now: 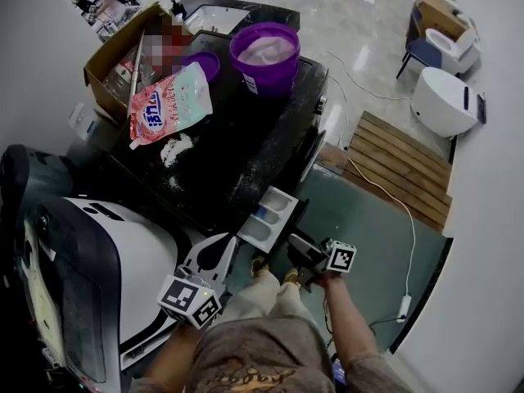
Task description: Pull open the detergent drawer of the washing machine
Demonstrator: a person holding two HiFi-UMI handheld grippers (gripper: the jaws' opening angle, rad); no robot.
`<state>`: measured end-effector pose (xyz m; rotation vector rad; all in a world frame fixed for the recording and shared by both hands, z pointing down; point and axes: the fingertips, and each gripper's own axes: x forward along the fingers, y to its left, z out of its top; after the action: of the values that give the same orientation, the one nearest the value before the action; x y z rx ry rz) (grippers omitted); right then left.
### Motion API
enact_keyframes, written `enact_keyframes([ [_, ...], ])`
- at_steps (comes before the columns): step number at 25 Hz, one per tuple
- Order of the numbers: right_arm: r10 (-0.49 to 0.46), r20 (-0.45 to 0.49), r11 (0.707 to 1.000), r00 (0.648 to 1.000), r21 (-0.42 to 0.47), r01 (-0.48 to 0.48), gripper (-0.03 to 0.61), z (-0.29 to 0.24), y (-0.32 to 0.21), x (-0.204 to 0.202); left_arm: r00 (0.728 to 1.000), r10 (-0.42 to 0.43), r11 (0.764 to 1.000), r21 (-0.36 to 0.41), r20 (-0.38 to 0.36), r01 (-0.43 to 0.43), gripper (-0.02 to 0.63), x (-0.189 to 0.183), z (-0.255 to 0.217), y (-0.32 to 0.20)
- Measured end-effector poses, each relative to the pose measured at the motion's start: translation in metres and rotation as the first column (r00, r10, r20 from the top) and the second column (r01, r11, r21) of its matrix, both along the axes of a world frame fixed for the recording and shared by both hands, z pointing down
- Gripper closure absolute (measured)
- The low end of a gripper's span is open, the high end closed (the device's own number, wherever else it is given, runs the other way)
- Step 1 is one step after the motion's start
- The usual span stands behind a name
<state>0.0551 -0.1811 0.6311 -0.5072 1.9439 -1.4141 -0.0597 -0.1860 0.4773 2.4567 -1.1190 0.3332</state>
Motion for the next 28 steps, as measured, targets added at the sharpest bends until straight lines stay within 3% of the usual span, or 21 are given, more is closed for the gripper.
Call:
enact_keyframes([
  [13,0.034,0.008,0.999,0.999,0.005,-0.034,0.206,-0.001,0.029,0.037,0.998,0.070,0.997,-0.013,0.001,-0.070,0.592,0.022,0.002,0.007],
  [24,0.034,0.011,0.999,0.999,-0.002,-0.034,0.221,0.001,0.033,0.039,0.997,0.076,0.997,-0.013,-0.003,-0.076,0.592,0.017,0.001,0.005],
  [28,0.035,0.005,0.999,0.999,-0.004,-0.035,0.200,0.003,0.031,0.038,0.997,0.083,0.996,-0.018,-0.004,-0.083,0.592,0.016,0.004,0.004],
])
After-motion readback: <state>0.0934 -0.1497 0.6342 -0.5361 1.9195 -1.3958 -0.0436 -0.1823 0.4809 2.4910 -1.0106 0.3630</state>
